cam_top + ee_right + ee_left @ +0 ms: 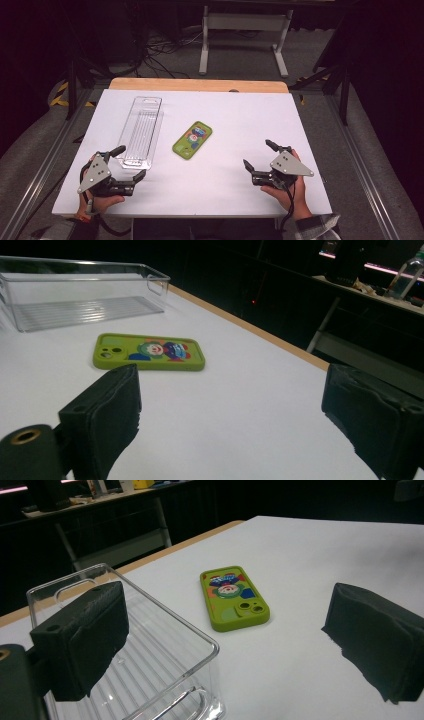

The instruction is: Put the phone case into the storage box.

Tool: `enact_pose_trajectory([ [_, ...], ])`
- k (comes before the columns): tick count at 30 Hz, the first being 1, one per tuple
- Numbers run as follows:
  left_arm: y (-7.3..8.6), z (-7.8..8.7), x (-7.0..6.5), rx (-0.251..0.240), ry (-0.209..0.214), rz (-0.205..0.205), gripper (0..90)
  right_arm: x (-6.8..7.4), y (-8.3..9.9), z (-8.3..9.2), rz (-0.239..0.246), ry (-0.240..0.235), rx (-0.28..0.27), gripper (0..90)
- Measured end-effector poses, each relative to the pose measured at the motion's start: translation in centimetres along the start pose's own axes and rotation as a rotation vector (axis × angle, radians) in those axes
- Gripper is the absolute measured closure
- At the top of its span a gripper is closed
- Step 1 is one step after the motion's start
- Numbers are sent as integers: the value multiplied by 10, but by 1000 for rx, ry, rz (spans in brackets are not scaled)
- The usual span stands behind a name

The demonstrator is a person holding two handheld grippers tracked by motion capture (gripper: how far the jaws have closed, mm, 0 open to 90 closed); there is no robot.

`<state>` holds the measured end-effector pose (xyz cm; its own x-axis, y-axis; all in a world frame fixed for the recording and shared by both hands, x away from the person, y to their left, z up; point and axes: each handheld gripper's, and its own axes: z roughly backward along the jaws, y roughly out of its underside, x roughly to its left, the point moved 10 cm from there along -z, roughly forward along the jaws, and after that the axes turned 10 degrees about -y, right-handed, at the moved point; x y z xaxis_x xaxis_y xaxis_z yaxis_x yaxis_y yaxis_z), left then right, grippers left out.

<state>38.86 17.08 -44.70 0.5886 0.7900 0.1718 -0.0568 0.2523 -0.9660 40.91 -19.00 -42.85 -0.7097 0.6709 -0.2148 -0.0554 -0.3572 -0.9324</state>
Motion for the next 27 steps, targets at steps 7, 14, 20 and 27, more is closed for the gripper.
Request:
enact_pose_trajectory([
  [7, 3, -2, -3, 5, 5, -25, 40, -7, 11, -4, -40, 3, 28, 140],
  [14, 5, 4, 0, 8, -14, -40, 42, -11, 6, -7, -73, -4, 19, 182],
  [20, 6, 3, -2, 9, -6, -44, 43, -14, -2, -5, -74, 11, 6, 195],
  [27, 7, 3, 0, 21, -11, -56, 36, -16, -10, -10, -72, 14, -1, 220],
])
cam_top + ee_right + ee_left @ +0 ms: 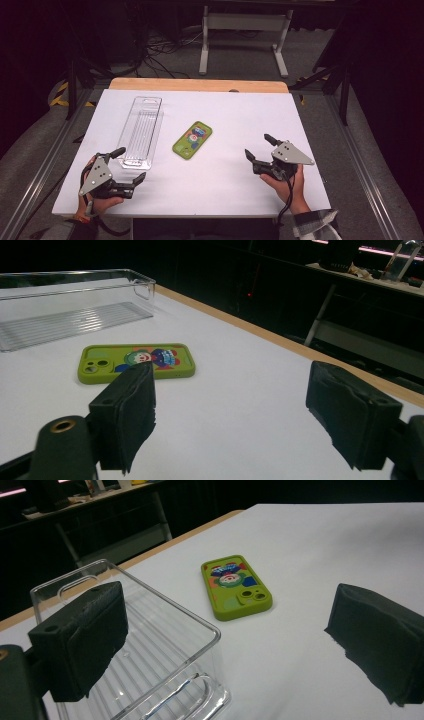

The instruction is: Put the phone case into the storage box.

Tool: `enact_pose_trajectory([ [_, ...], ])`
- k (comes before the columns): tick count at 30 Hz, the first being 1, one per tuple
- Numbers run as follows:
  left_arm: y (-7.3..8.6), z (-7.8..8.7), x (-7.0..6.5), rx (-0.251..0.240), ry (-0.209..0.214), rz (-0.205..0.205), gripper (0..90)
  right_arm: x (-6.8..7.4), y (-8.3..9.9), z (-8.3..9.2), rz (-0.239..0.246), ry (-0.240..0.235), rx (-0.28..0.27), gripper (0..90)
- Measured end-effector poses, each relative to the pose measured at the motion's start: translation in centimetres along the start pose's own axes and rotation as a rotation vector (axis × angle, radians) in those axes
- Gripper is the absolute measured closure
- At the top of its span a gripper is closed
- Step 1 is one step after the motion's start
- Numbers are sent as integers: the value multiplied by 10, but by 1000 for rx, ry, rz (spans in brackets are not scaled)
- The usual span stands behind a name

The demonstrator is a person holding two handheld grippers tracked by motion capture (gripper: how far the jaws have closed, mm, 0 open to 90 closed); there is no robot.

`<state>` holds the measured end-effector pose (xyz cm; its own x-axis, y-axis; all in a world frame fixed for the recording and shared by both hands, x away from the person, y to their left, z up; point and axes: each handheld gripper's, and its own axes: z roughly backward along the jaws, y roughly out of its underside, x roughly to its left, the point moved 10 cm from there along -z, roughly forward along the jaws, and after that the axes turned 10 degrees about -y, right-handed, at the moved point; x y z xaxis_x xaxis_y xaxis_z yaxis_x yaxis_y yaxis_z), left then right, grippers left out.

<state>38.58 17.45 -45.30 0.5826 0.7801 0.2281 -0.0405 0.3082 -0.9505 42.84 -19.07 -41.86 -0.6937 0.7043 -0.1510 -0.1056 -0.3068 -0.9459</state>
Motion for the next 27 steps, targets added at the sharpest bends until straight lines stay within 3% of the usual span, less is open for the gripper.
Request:
enact_pose_trajectory([
  [7, 1, 0, 0, 2, 3, 14, 36, 1, -14, -10, -6, -13, -16, 256],
  [15, 2, -1, 2, 7, -4, 15, 36, -4, -33, -29, -44, -28, -22, 270],
  [20, 1, -1, 1, 2, -6, 18, 36, -1, -44, -43, -24, -44, -5, 268],
  [24, 2, -1, 3, 0, -9, 20, 37, 2, -50, -54, -25, -71, 9, 307],
  [25, 1, -1, 2, -4, -9, 31, 37, 3, -55, -64, -21, -76, 31, 379],
  [27, 2, -1, 1, 5, -7, 28, 37, 3, -58, -72, -20, -92, 46, 435],
])
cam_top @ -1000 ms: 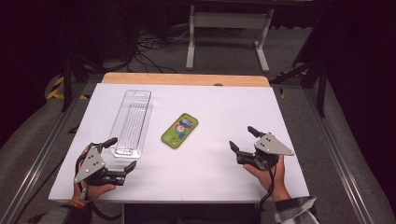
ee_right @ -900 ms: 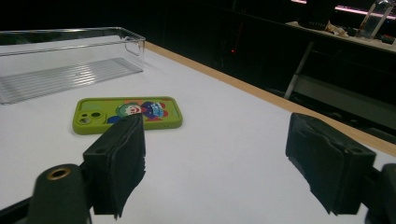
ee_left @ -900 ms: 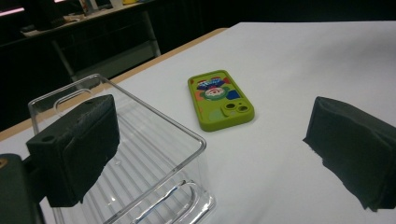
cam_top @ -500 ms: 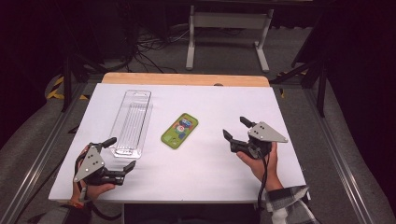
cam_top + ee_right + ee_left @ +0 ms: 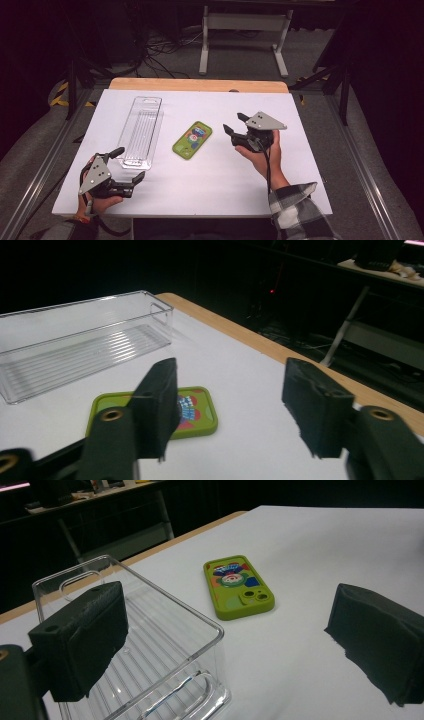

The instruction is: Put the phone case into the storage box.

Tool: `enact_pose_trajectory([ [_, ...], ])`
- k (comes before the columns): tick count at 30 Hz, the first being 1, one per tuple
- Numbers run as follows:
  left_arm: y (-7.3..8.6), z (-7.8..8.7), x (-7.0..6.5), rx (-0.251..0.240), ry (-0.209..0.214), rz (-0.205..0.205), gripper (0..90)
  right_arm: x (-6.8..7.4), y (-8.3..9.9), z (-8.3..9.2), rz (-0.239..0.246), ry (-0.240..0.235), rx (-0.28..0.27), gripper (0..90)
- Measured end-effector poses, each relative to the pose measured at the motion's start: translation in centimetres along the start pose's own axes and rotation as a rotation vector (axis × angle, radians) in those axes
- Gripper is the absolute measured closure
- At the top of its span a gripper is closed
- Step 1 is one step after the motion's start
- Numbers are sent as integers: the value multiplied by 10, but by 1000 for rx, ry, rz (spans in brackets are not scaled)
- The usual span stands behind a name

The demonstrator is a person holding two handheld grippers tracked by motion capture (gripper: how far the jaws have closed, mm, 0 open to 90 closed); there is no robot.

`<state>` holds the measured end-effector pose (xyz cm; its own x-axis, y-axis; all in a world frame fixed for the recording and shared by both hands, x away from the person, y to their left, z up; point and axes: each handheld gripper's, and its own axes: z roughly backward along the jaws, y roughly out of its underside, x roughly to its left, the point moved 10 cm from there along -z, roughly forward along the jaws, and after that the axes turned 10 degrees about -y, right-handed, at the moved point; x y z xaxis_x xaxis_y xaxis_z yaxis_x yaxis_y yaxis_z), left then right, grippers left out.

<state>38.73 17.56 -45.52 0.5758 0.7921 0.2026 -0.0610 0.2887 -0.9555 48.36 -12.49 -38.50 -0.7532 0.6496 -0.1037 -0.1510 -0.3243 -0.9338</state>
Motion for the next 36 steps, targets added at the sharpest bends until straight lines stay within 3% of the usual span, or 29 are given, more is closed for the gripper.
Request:
enact_pose_trajectory([
  [5, 1, 0, 0, 1, 5, -10, 36, 0, -4, -25, 14, -28, 54, 603],
  [9, 3, 1, 0, 2, 1, 4, 36, -4, 0, -44, -12, -51, 88, 695],
  [12, 3, 0, -1, 5, 5, 6, 44, -10, 3, -69, -53, -79, 119, 839],
  [15, 4, 0, -2, 9, 16, 8, 49, -15, 9, -85, -74, -90, 161, 900],
  [19, 4, -1, -2, 3, 21, 4, 47, -22, 10, -105, -117, -105, 170, 900],
  [25, 6, -2, -5, 12, 38, 5, 45, -18, 12, -127, -91, -114, 205, 900],
  [30, 4, 0, -4, 3, 38, 10, 46, -13, 26, -149, -74, -121, 266, 900],
  [36, 5, -1, -4, 7, 43, 4, 45, -6, 40, -168, -122, -159, 286, 900],
])
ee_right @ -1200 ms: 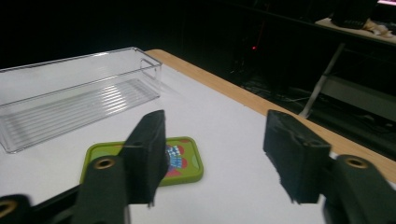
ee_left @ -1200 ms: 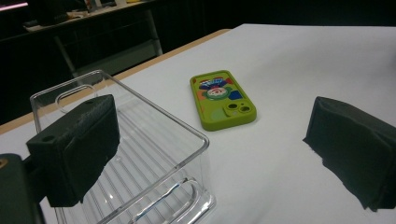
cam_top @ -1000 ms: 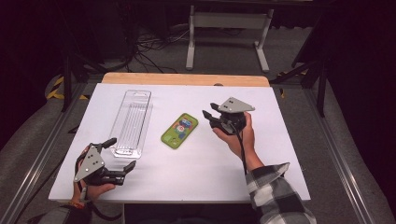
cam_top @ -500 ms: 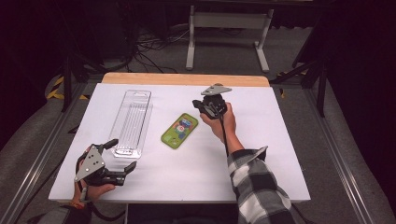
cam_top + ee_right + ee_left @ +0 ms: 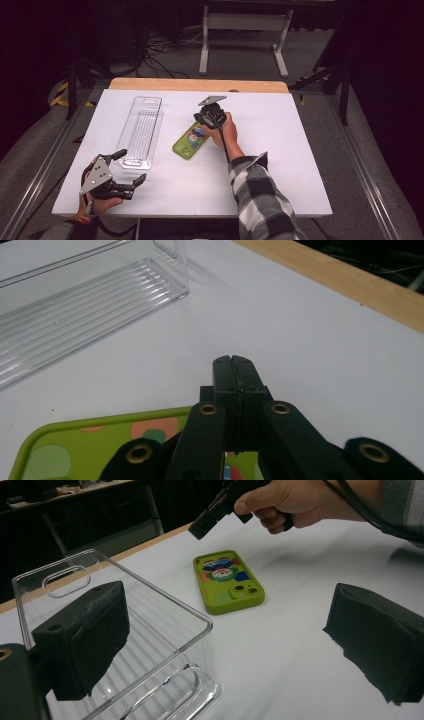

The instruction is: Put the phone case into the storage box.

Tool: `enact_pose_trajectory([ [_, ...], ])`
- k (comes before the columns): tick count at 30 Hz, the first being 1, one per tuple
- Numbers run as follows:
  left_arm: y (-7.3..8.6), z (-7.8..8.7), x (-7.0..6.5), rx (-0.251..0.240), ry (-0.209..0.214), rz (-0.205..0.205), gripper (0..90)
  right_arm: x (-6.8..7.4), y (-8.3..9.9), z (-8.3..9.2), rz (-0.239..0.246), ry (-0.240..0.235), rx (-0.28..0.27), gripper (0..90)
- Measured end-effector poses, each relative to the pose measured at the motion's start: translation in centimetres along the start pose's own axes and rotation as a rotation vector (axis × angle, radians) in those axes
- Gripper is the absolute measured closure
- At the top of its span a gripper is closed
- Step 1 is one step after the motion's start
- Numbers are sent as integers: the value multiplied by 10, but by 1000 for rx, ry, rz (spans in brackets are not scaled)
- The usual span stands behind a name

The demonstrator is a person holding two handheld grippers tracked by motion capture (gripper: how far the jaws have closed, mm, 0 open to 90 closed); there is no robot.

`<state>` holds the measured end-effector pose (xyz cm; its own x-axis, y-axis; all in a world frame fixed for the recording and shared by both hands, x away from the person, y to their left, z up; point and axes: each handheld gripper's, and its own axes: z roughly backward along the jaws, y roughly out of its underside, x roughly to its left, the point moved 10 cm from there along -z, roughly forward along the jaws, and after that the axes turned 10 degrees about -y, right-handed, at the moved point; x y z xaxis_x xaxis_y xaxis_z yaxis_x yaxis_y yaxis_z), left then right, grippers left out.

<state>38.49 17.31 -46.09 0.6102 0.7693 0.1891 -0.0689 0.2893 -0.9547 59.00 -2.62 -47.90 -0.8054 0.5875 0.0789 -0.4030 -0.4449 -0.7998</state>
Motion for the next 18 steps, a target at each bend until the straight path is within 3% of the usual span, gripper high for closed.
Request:
enact_pose_trajectory([
  [2, -1, 0, 0, -6, -5, 2, 45, -1, 2, -7, -28, -12, 6, 900],
  [7, -1, 1, 1, -6, -3, 1, 47, -3, 3, -21, 11, 12, 58, 900],
  [18, -1, 0, 0, -5, 3, -2, 54, -7, 11, -44, 25, 42, 132, 900],
])
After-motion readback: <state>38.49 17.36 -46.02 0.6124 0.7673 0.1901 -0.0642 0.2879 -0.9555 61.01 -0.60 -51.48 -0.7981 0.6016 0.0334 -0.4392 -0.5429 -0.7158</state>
